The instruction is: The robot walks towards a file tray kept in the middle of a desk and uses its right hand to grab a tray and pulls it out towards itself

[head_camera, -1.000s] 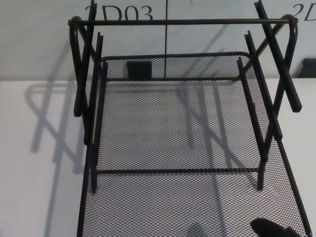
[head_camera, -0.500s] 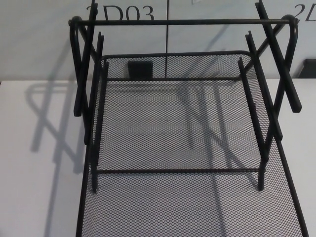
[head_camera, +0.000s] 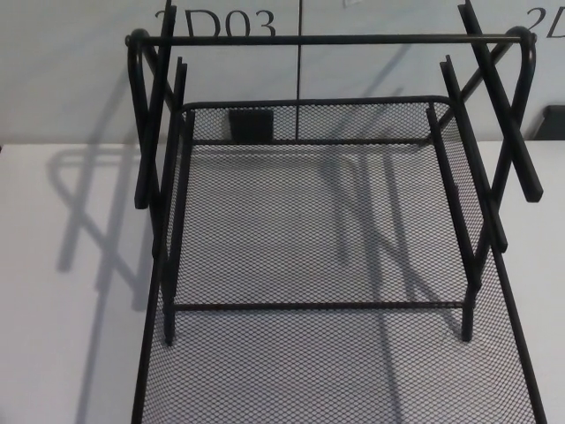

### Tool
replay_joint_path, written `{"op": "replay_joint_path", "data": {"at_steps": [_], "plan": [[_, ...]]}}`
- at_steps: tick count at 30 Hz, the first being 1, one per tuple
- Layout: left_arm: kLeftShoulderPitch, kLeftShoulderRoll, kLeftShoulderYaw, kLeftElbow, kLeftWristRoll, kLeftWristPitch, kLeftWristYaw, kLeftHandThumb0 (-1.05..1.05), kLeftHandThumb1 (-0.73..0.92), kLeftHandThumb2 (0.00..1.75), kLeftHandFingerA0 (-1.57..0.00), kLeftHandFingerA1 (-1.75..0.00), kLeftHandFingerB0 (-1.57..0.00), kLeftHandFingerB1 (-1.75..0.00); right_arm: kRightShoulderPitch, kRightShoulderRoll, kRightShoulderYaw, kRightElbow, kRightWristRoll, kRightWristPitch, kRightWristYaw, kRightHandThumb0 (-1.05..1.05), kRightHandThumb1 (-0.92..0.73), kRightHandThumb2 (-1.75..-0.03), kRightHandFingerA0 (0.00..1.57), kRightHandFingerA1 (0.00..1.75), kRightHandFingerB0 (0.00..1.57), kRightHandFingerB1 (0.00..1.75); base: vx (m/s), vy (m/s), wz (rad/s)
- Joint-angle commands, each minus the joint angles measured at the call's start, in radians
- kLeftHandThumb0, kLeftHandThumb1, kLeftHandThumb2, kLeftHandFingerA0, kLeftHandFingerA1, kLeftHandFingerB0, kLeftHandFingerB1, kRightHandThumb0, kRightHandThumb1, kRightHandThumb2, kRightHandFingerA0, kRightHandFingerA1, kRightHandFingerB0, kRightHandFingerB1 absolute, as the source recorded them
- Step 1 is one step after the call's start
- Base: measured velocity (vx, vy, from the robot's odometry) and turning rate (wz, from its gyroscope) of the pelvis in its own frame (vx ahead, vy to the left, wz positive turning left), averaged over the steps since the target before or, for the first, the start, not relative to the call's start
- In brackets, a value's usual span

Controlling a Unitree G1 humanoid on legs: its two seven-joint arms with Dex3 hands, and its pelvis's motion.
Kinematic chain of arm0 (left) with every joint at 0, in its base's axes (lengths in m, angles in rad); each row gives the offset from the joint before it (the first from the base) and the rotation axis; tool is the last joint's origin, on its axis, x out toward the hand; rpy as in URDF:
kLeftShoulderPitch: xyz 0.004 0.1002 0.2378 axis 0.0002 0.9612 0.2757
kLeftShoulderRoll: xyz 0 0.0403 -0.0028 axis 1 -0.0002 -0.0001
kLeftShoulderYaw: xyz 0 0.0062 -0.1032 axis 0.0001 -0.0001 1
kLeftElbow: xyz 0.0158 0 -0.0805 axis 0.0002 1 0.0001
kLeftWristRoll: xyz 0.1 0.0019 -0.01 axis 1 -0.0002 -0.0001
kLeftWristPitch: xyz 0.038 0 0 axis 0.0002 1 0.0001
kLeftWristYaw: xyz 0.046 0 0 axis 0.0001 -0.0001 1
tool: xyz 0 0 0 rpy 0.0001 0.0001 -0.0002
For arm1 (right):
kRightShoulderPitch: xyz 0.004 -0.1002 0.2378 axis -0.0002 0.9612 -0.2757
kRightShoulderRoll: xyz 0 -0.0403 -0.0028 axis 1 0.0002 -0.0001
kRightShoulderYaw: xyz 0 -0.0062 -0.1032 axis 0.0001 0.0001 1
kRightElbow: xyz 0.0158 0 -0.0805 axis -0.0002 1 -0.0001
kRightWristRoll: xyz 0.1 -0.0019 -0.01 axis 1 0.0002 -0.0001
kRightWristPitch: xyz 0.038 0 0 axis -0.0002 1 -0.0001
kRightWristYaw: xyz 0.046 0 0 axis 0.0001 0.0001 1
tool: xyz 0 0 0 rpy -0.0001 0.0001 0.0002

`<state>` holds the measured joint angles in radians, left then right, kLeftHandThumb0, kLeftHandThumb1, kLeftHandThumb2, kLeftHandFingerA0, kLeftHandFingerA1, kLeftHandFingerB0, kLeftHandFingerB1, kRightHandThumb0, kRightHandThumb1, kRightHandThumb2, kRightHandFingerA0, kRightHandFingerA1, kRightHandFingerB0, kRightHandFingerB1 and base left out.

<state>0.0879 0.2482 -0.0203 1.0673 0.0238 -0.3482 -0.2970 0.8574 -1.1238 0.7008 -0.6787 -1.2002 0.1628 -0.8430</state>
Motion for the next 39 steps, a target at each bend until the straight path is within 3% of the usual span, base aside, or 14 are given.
{"op": "replay_joint_path", "data": {"at_steps": [1, 21, 23, 24, 25, 26, 27, 32, 33, 35, 36, 37, 38, 39], "plan": [[-0.017, 0.068, 0.014, 0.006, 0.001, 0.041, -0.053, -0.60, 0.43, 0.67, -0.76, -0.87, -0.23, -0.69, 0.038, -0.169, 0.022, 0.133, 0.240, -0.584, -0.261, -0.44, -0.76, -0.62, 0.27, 0.50, 0.39, 0.42, 0.00, 0.000, 0.00], [-0.126, 0.026, 0.002, -0.006, 0.006, 0.058, -0.044, -0.60, 0.50, 0.63, -0.71, -0.86, -0.19, -0.67, 0.027, -0.259, -0.154, 0.100, 0.332, -0.643, -0.263, -0.44, -0.76, -0.62, 0.27, 0.50, 0.39, 0.42, 0.00, 0.000, 0.00], [-0.123, 0.027, -0.002, -0.012, 0.010, 0.052, -0.046, -0.61, 0.39, 0.86, -0.71, -0.85, -0.20, -0.64, 0.039, -0.263, -0.164, 0.099, 0.329, -0.647, -0.269, -0.44, -0.76, -0.62, 0.27, 0.50, 0.39, 0.42, 0.00, 0.000, 0.00], [-0.121, 0.031, -0.010, -0.011, 0.021, 0.045, -0.041, -0.62, 0.53, 0.62, -0.72, -0.85, -0.19, -0.67, 0.043, -0.264, -0.168, 0.099, 0.328, -0.649, -0.270, -0.44, -0.76, -0.62, 0.27, 0.50, 0.39, 0.42, 0.00, 0.000, 0.00], [-0.120, 0.034, -0.010, -0.010, 0.021, 0.042, -0.044, -0.64, 0.40, 0.86, -0.71, -0.84, -0.20, -0.64, 0.044, -0.263, -0.175, 0.099, 0.330, -0.655, -0.265, -0.44, -0.76, -0.62, 0.27, 0.50, 0.39, 0.42, 0.00, 0.000, 0.00], [-0.122, 0.036, -0.009, -0.008, 0.019, 0.043, -0.047, -0.64, 0.40, 0.86, -0.71, -0.84, -0.20, -0.64, 0.042, -0.260, -0.179, 0.099, 0.333, -0.659, -0.261, -0.44, -0.76, -0.62, 0.27, 0.50, 0.39, 0.42, 0.00, 0.000, 0.00], [-0.124, 0.037, -0.007, -0.007, 0.018, 0.046, -0.047, -0.63, 0.53, 0.61, -0.72, -0.85, -0.19, -0.67, 0.039, -0.257, -0.182, 0.099, 0.335, -0.663, -0.256, -0.44, -0.76, -0.62, 0.27, 0.50, 0.39, 0.42, 0.00, 0.000, 0.00], [-0.110, 0.039, -0.021, -0.008, 0.035, 0.039, -0.042, -0.65, 0.56, 0.63, -0.69, -0.89, -0.15, -0.69, 0.061, -0.245, -0.198, 0.108, 0.329, -0.685, -0.252, -0.44, -0.76, -0.62, 0.27, 0.50, 0.39, 0.42, 0.00, 0.000, 0.00], [-0.098, 0.041, -0.025, -0.012, 0.039, 0.030, -0.045, -0.66, 0.42, 0.89, -0.68, -0.86, -0.16, -0.64, 0.072, -0.245, -0.197, 0.110, 0.322, -0.687, -0.257, -0.44, -0.76, -0.62, 0.27, 0.50, 0.39, 0.42, 0.00, 0.000, 0.00], [-0.068, 0.036, -0.026, -0.016, 0.034, 0.030, -0.048, -0.65, 0.42, 0.89, -0.67, -0.86, -0.16, -0.64, 0.104, -0.245, -0.195, 0.117, 0.301, -0.693, -0.271, -0.44, -0.76, -0.62, 0.27, 0.50, 0.39, 0.42, 0.00, 0.000, 0.00], [-0.064, 0.034, -0.026, -0.017, 0.034, 0.028, -0.046, -0.62, 0.55, 0.65, -0.67, -0.90, -0.14, -0.68, 0.109, -0.244, -0.197, 0.119, 0.299, -0.696, -0.272, -0.44, -0.76, -0.62, 0.27, 0.50, 0.39, 0.42, 0.00, 0.000, 0.00], [-0.054, 0.036, -0.032, -0.021, 0.043, 0.018, -0.038, -0.62, 0.56, 0.64, -0.67, -0.89, -0.14, -0.67, 0.117, -0.243, -0.199, 0.122, 0.294, -0.700, -0.275, -0.44, -0.76, -0.62, 0.27, 0.50, 0.39, 0.42, 0.00, 0.000, 0.00], [-0.055, 0.037, -0.039, -0.015, 0.053, 0.008, -0.028, -0.66, 0.41, 0.89, -0.69, -0.88, -0.17, -0.66, 0.124, -0.240, -0.202, 0.124, 0.291, -0.703, -0.276, -0.44, -0.76, -0.62, 0.27, 0.50, 0.39, 0.42, 0.00, 0.000, 0.00], [-0.053, 0.038, -0.042, -0.013, 0.057, 0.003, -0.024, -0.66, 0.41, 0.89, -0.69, -0.88, -0.17, -0.66, 0.129, -0.238, -0.204, 0.126, 0.288, -0.706, -0.278, -0.44, -0.76, -0.62, 0.27, 0.50, 0.39, 0.42, 0.00, 0.000, 0.00]]}}
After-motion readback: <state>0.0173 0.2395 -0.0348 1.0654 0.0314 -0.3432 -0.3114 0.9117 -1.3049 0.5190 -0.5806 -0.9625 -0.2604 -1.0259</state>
